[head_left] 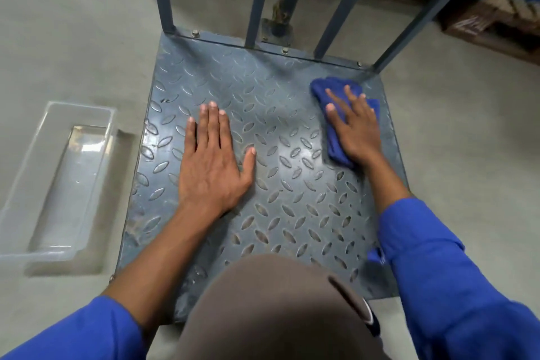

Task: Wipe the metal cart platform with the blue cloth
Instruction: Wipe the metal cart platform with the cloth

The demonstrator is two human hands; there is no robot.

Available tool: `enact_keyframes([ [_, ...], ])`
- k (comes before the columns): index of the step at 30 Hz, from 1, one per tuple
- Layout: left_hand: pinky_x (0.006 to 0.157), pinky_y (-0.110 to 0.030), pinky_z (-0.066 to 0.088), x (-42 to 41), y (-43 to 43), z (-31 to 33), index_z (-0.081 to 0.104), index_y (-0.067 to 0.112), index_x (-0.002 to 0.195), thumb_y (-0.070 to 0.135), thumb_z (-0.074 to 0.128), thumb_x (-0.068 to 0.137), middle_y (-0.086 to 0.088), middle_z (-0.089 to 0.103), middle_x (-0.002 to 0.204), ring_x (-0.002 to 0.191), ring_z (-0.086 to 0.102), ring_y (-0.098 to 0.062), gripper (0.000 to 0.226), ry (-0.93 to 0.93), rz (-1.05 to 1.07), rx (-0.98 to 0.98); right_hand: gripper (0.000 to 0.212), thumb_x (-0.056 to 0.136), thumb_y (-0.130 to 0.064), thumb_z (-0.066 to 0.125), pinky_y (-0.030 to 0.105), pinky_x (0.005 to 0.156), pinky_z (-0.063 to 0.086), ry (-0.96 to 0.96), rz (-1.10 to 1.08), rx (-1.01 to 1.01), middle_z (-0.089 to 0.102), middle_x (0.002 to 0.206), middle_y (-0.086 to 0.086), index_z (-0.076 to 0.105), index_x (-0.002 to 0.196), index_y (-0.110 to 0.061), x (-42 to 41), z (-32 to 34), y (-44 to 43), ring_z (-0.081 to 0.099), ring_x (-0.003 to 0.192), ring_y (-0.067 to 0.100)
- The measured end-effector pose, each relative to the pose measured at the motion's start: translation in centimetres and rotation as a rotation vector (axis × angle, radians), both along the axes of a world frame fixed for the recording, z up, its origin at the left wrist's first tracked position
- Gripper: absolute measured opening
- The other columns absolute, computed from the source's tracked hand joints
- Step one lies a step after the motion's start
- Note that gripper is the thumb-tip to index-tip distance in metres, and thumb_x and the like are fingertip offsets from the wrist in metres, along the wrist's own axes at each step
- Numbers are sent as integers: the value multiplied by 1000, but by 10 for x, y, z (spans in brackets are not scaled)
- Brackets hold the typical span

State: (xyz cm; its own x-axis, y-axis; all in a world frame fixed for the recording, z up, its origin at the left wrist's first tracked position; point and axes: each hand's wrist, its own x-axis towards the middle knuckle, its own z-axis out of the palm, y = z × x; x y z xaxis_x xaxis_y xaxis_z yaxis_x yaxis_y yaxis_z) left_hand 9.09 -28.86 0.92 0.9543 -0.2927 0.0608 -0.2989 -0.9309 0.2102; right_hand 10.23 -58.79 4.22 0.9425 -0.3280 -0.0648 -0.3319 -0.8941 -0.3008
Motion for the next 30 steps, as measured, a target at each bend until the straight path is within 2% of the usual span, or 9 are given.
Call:
enact_keyframes([
  [2, 136, -51, -5, 4, -9, 0, 0, 2, 171, 64, 12, 107, -18, -7, 180, 168, -12, -28, 90, -7, -22, 13, 52, 111, -65, 30, 55, 135, 2, 17, -133, -7, 14, 180, -8, 30, 162, -56, 23, 1, -1, 5, 168, 27],
  [3, 136, -52, -5, 7, -14, 0, 0, 2, 171, 65, 11, 106, -18, -6, 180, 168, -11, -28, 91, -10, -28, 17, 52, 111, -65, 26, 54, 135, 1, 32, -119, -5, 12, 181, -8, 28, 163, -56, 35, 0, 12, 4, 168, 27],
  [6, 136, -52, -3, 13, -23, 1, 5, 1, 171, 64, 14, 105, -18, -2, 181, 169, -7, -29, 92, -4, -36, -4, 55, 109, -68, 16, 51, 136, -3, 55, 177, 8, 10, 181, -11, 26, 163, -58, 49, 1, 73, -1, 168, 24],
  [9, 136, -50, -3, 13, -22, -1, 6, 1, 171, 64, 14, 106, -18, 0, 181, 169, -6, -29, 91, -3, -48, -9, 51, 111, -67, 23, 43, 133, -4, 30, 327, 75, 14, 179, -18, 33, 160, -60, 22, 0, 70, 0, 168, 16],
  [14, 136, -51, -3, 9, -20, -3, -1, 3, 171, 67, 8, 107, -17, -6, 180, 168, -11, -27, 91, -3, -47, 4, 54, 108, -72, 25, 49, 136, 4, -6, -51, 17, 21, 179, -10, 35, 159, -58, -6, -2, -24, 9, 168, 24],
  [17, 136, -52, -4, 16, -22, -2, -5, 6, 171, 69, 6, 106, -14, -10, 180, 168, -14, -26, 92, 7, -65, 14, 56, 107, -73, 30, 50, 136, 2, 5, -168, 19, 18, 180, -8, 33, 161, -57, 26, 2, -11, 5, 168, 26],
  [22, 136, -51, -3, 19, -28, -2, 5, 5, 172, 71, 10, 104, -13, -2, 181, 169, -8, -25, 95, 4, -39, -14, 58, 107, -69, 41, 47, 135, -4, 39, 312, -7, 12, 180, -13, 30, 162, -57, 47, 1, 87, -1, 168, 22],
  [24, 136, -51, -2, 18, -25, -2, 6, 5, 172, 71, 9, 104, -13, 0, 181, 169, -6, -25, 95, 10, -46, -16, 56, 107, -68, 43, 44, 133, -4, 2, 351, 33, 14, 179, -15, 32, 161, -58, 24, -2, 79, 0, 168, 19],
  [30, 136, -51, -3, 16, -25, -1, -2, 6, 172, 70, 5, 104, -14, -6, 181, 168, -11, -26, 93, 15, -53, 15, 58, 106, -72, 37, 53, 136, 3, -21, -68, -14, 20, 179, -7, 34, 162, -56, 5, -3, -24, 8, 168, 28],
])
